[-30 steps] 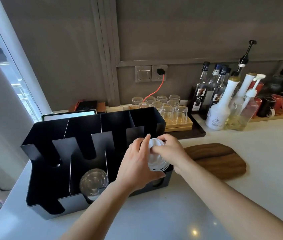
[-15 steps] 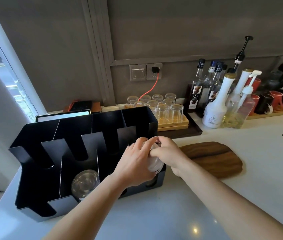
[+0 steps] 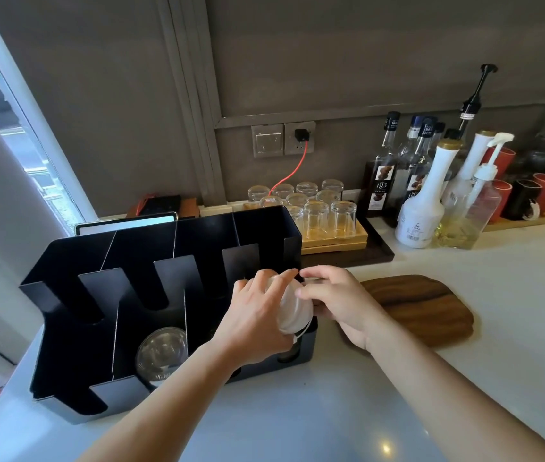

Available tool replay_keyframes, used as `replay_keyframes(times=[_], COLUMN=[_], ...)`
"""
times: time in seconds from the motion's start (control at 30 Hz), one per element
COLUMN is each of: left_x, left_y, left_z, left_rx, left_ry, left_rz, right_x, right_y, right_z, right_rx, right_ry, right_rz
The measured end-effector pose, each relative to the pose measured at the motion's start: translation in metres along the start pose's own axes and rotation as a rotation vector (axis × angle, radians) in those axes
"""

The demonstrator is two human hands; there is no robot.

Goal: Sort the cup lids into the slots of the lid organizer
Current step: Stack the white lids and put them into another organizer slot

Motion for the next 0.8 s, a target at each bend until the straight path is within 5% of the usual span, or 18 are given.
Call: replay_keyframes(times=[0.17,0.47,0.8], left_x=[0.000,-0.003,-0.001], left_y=[-0.005,-0.006,0.000], left_z=[0.000,0.000,0.002], left_rx=[-0.001,-0.020,0.003], left_ry=[0.022,0.022,0.042], left_rz=[0.002,0.032,0.141], right_x=[-0.004,0.005,0.021], right_y=[-0.006,0.013,0.023], right_z=[-0.003,-0.002,-0.002], right_rx=[-0.004,-0.077,-0.301], right_ry=[0.011,-0.073,0.018], right_rz=[0.035,-0.354,-0.836])
Point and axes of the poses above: each hand's wrist, its own z-axis towards the middle knuckle, its own x-axis out of the palm, y = z × x, the point moved 3 cm from there along z, towards the middle knuckle, and after that the axes turned 11 degrees about z, right-handed, at the moved point
